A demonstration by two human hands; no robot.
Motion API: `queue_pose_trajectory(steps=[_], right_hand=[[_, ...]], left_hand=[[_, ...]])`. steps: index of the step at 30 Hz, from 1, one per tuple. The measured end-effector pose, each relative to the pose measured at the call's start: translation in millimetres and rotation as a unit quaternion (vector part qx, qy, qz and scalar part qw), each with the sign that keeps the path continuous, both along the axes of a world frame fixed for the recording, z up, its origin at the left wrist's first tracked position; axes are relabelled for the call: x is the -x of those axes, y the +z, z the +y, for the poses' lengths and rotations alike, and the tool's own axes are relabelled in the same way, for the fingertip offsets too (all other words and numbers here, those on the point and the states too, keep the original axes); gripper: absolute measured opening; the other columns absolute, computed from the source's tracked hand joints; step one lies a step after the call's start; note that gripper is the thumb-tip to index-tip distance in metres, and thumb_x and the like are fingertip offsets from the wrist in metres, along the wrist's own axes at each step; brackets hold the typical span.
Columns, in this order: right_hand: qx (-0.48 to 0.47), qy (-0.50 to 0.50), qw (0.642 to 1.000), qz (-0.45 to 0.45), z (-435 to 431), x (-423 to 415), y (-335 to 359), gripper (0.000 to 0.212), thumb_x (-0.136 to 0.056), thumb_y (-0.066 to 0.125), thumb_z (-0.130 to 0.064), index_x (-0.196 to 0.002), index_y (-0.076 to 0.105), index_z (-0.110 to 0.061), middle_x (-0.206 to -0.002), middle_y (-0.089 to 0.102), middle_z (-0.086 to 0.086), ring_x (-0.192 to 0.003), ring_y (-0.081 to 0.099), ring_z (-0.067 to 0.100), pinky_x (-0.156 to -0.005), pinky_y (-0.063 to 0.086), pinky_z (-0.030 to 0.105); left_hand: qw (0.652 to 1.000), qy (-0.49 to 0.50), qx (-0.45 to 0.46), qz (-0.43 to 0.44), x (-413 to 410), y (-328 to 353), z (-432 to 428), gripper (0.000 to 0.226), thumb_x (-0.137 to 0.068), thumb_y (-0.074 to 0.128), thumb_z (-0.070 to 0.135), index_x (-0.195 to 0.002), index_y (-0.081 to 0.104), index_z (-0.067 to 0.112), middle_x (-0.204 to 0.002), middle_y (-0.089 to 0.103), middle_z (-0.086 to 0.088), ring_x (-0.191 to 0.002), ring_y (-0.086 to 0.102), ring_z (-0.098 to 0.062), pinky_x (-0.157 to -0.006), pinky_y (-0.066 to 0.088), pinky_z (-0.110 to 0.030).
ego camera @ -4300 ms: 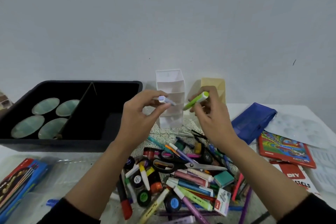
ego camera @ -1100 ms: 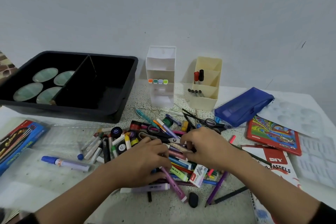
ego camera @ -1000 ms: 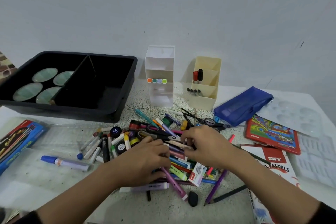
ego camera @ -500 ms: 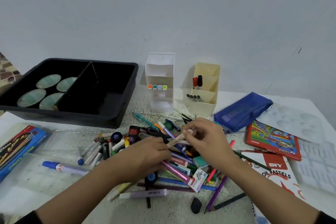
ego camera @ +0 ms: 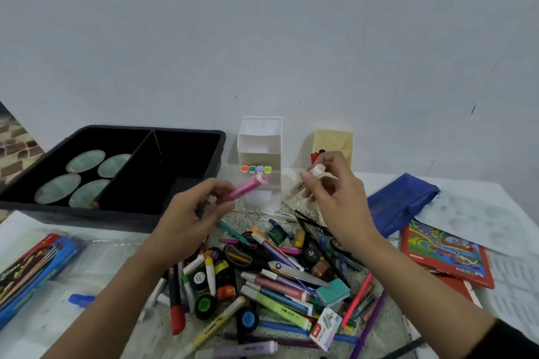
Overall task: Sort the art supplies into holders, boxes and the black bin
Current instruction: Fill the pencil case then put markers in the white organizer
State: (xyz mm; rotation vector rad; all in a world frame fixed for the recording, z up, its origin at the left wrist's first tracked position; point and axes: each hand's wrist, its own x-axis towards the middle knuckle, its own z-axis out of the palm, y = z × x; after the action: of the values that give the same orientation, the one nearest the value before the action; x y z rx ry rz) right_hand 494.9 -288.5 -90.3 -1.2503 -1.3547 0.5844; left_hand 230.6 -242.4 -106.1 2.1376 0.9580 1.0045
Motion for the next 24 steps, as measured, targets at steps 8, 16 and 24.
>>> queue_pose_trajectory(steps=[8, 16, 24], right_hand=[[-0.131, -0.009, 0.975, -0.182, 26.4, 14.2, -7.9, 0.015, -0.096, 0.068, -0.020, -0.108, 0.062, -0.014, -0.096, 0.066, -0.005, -0.084, 0.064, 0.009, -0.071, 0.052, 0.027], [-0.133, -0.005, 0.935, -0.327, 51.1, 18.1, -21.9, 0.016, -0.094, 0.070, -0.021, -0.106, 0.060, -0.021, -0.087, 0.063, -0.006, -0.067, 0.048, 0.006, -0.060, 0.044, 0.023], [-0.105, -0.050, 0.855, -0.505, 74.6, 25.6, -22.1, 0.030, -0.080, 0.080, -0.013, -0.099, 0.057, -0.014, -0.074, 0.067, 0.004, -0.045, 0.052, 0.030, -0.037, 0.033, 0.027]], left_hand=[[0.979, 0.094, 0.095, -0.156, -33.5, -1.7, 19.0, 0.016, -0.090, 0.073, 0.024, -0.104, 0.064, 0.021, -0.101, 0.075, 0.006, -0.094, 0.068, -0.019, -0.086, 0.052, -0.061], [0.978, 0.102, 0.055, -0.172, -43.1, 1.1, 45.0, 0.015, -0.088, 0.078, 0.020, -0.095, 0.065, 0.020, -0.092, 0.069, 0.006, -0.080, 0.063, -0.010, -0.079, 0.052, -0.040], [0.988, 0.072, -0.010, -0.134, -37.9, 8.2, 56.1, 0.012, -0.091, 0.073, 0.009, -0.101, 0.069, 0.015, -0.098, 0.072, 0.004, -0.094, 0.070, -0.018, -0.083, 0.058, -0.037]])
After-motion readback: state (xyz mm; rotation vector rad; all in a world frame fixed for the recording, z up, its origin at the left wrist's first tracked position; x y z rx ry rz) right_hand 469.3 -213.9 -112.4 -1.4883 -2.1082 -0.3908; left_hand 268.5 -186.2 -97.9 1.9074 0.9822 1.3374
